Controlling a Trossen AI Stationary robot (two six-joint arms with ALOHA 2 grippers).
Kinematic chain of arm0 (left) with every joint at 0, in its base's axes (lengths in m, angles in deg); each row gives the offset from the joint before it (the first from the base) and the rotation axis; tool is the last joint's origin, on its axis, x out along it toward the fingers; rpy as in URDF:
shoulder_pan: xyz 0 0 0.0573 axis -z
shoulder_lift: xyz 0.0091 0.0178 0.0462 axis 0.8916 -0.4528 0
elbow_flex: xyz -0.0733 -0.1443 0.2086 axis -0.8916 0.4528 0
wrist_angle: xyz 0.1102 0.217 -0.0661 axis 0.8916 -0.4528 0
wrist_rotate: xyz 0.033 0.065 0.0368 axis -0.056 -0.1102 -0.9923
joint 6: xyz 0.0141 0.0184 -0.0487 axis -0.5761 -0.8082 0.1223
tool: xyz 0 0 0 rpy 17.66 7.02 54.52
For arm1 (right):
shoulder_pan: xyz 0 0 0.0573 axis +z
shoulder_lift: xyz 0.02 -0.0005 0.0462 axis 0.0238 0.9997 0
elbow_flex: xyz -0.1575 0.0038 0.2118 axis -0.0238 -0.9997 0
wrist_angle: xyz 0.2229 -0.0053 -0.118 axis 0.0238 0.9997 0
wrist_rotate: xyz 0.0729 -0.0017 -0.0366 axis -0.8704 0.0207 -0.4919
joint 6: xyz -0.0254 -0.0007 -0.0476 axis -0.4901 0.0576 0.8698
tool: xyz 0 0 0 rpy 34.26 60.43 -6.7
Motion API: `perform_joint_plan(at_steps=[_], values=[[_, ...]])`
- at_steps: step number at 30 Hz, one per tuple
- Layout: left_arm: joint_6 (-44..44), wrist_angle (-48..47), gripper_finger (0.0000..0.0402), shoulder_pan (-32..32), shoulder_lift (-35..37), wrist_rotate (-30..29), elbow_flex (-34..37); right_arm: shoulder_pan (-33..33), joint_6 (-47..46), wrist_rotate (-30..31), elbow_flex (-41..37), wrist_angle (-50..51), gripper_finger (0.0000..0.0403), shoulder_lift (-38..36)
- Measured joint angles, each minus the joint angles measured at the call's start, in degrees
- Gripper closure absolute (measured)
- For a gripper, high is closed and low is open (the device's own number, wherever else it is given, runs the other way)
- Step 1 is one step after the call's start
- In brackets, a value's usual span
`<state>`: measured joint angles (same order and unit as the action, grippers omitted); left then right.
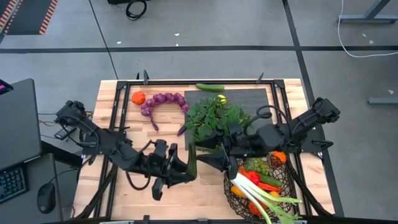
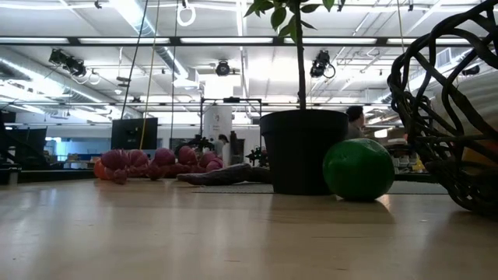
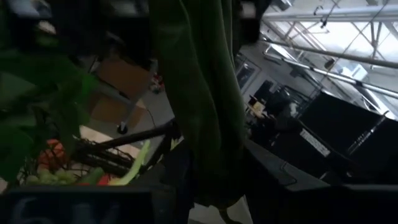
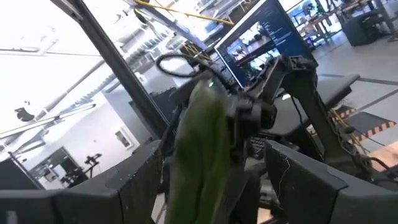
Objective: Build produce basket
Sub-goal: Put the green chili pepper into the brown wire basket
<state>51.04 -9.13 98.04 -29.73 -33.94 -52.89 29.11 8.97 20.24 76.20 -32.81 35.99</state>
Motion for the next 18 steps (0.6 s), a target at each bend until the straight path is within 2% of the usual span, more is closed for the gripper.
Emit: perform_joint_plan(at_steps=[7,18], values=[[-0.02,0.13,0.0285,-0.01,-0.25,-0.19,0.01,-0.67,-0.04,-0.38,0.0,-0.39,0.0131,0.27],[-0.44,-0.19,0.0285,0.58,-0.24,0.12,0.02,-0.41,-2.09,-0.87,-0.02,-0.33,0.0189,1.6]])
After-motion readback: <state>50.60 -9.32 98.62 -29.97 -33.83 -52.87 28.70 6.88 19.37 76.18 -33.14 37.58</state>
